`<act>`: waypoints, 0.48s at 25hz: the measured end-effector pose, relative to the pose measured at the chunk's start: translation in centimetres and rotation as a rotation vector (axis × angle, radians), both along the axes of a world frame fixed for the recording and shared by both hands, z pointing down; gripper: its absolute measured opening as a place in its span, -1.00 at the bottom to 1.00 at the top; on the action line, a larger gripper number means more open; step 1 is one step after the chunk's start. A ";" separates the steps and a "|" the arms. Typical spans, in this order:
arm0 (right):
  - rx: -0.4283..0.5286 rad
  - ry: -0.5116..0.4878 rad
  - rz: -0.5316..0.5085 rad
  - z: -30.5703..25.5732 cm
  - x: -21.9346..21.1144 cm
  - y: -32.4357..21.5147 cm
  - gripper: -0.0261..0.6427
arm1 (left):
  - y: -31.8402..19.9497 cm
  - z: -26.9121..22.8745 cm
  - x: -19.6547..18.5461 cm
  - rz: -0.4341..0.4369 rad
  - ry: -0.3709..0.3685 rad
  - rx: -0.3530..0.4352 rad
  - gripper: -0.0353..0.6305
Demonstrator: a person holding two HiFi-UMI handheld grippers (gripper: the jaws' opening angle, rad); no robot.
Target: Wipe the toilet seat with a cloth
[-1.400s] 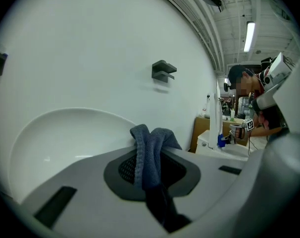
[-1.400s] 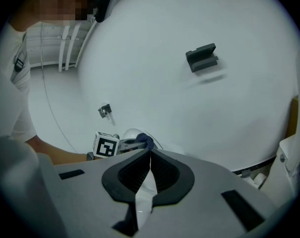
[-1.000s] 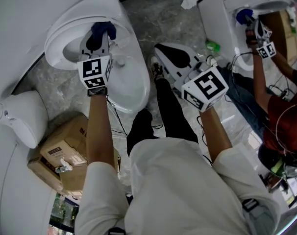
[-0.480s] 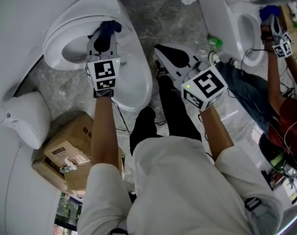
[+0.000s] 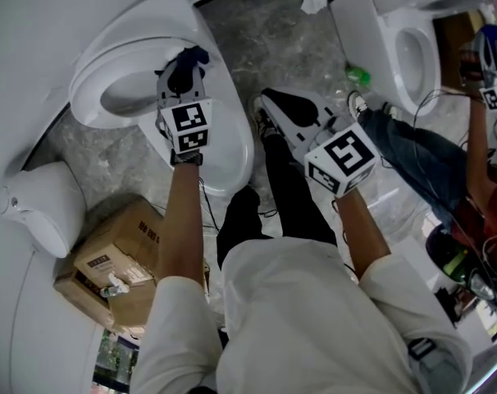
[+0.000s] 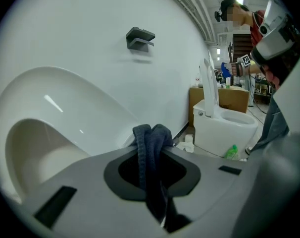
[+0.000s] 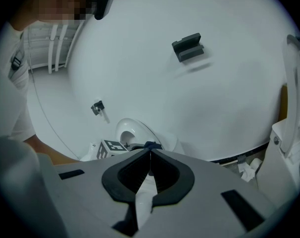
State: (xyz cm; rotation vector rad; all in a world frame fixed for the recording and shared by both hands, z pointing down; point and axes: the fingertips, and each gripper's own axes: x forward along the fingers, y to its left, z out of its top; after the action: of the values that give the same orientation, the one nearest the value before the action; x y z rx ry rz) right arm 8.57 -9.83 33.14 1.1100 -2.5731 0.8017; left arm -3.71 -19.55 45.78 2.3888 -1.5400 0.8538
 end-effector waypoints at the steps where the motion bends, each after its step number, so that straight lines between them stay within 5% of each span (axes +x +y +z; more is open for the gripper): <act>1: -0.003 0.002 -0.001 0.2 0.0 0.1 -0.83 | 0.0 0.2 0.0 -0.001 -0.011 0.010 -0.76; 12: -0.036 -0.010 0.005 2.3 -0.3 0.8 -0.83 | 1.0 4.0 1.4 0.081 -0.058 -0.029 -0.76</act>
State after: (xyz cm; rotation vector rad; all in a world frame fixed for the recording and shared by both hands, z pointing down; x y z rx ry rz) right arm 8.24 -9.08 35.43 1.1047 -2.5546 0.8527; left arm -2.30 -18.54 49.83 2.4408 -1.4496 0.9632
